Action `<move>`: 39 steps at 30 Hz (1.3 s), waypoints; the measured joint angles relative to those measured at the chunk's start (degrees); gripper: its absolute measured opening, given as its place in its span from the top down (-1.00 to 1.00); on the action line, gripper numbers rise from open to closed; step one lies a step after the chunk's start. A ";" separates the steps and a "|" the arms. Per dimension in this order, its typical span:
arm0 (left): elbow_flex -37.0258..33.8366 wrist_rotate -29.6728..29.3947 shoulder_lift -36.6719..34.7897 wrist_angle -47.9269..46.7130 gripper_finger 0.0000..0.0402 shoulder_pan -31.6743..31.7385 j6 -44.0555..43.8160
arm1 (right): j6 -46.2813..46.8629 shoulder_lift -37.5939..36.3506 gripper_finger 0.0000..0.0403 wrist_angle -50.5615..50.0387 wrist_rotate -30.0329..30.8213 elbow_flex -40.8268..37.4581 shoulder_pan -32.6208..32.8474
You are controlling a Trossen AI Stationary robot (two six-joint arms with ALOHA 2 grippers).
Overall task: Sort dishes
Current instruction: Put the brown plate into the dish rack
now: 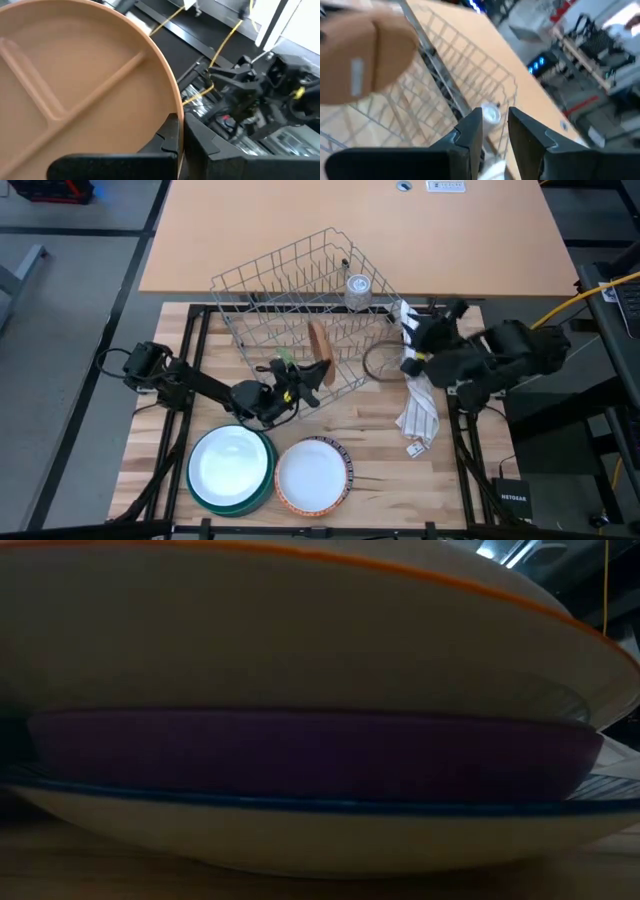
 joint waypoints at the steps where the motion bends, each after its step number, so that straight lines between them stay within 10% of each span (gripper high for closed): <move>1: -0.02 -0.79 0.00 -0.04 1.00 -0.16 0.07 | -2.08 -0.87 0.52 2.83 -2.07 -2.04 -2.03; 10: -0.02 -5.87 0.01 -0.88 1.00 0.42 0.27 | -22.04 -9.64 0.52 33.71 -32.52 -20.32 -16.59; 39: -0.07 -9.78 0.02 -17.00 1.00 5.13 -10.58 | -25.26 -18.22 0.52 47.90 -55.01 -47.32 -30.85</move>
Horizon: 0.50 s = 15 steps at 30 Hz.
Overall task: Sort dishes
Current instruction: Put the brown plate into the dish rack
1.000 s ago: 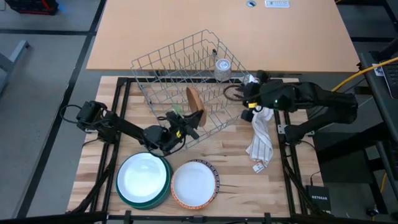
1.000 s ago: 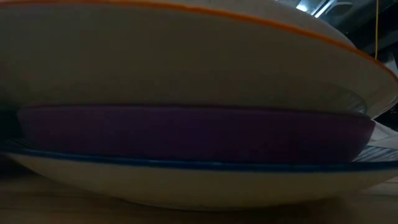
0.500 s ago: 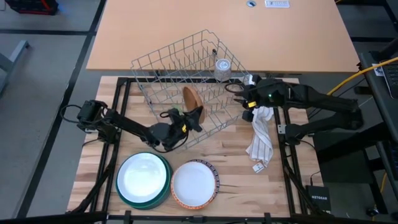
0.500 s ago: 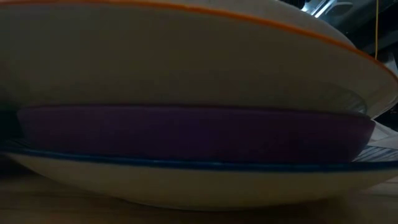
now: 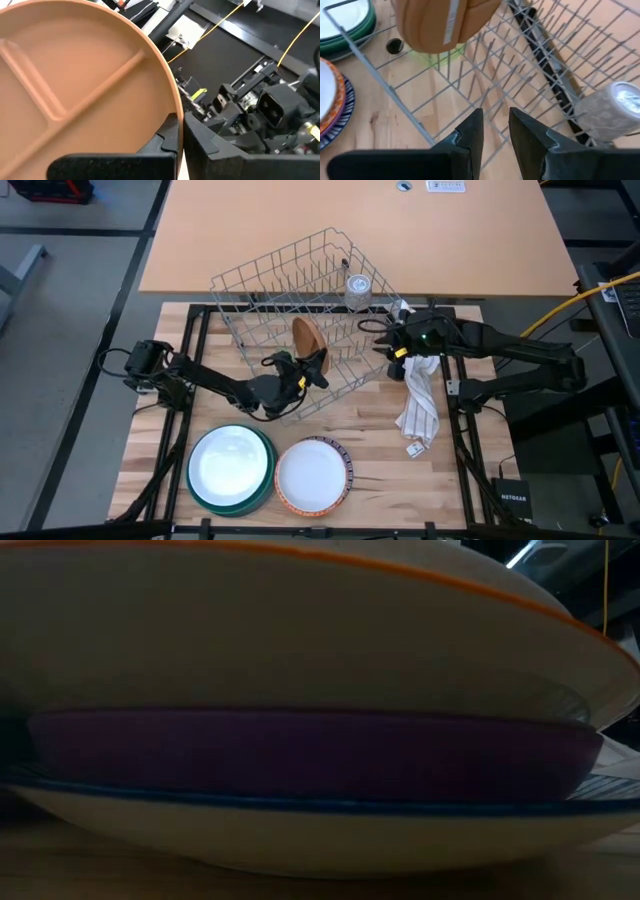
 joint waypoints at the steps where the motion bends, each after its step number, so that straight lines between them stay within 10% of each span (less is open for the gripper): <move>1: 0.00 0.08 0.00 -0.23 1.00 0.11 0.04 | -0.01 0.00 0.52 0.22 -0.61 -0.36 0.00; 15: 0.04 0.05 0.00 -4.47 1.00 -1.31 -1.20 | 0.00 0.02 0.52 1.45 -5.06 -3.31 0.02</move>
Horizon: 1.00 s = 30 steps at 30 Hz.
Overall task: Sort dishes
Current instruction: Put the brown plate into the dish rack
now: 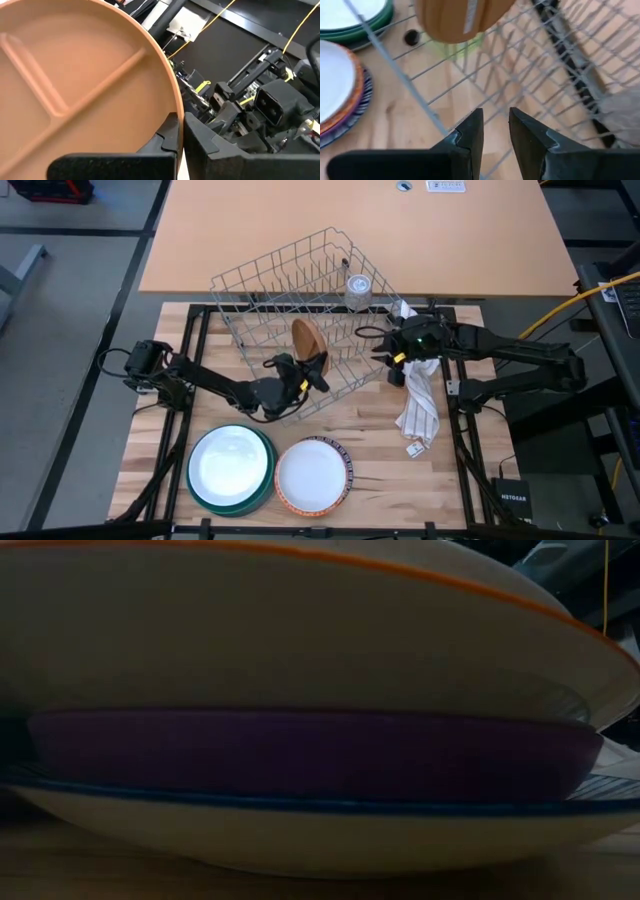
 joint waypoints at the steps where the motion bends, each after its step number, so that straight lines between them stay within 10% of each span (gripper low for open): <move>1: 0.01 0.00 0.00 -0.05 1.00 -0.14 0.00 | 0.01 0.00 0.52 -0.11 -1.25 -0.14 0.00; 14: 0.00 -0.37 0.00 -1.22 0.96 -1.57 0.11 | 0.05 0.31 0.52 10.10 -22.43 -4.55 0.05; 30: -0.04 -0.39 0.00 -3.09 0.93 -1.66 -3.77 | 3.68 8.61 0.52 30.27 -21.58 -5.88 0.05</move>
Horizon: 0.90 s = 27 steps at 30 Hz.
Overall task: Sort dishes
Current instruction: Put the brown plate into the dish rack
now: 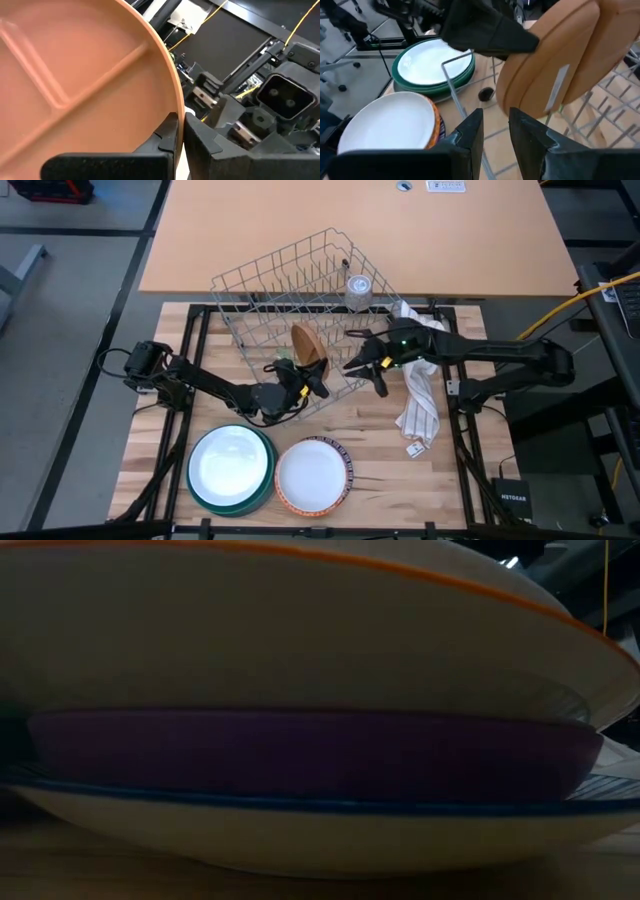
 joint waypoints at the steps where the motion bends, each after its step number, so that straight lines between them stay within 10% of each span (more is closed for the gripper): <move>1: 0.00 -0.01 0.00 -0.02 0.93 0.00 -0.59 | 0.00 0.60 0.52 0.38 0.01 0.00 0.02; 27: -0.02 1.47 0.00 -2.75 0.93 -0.26 -2.30 | 0.81 7.30 0.52 4.49 -1.98 0.02 0.02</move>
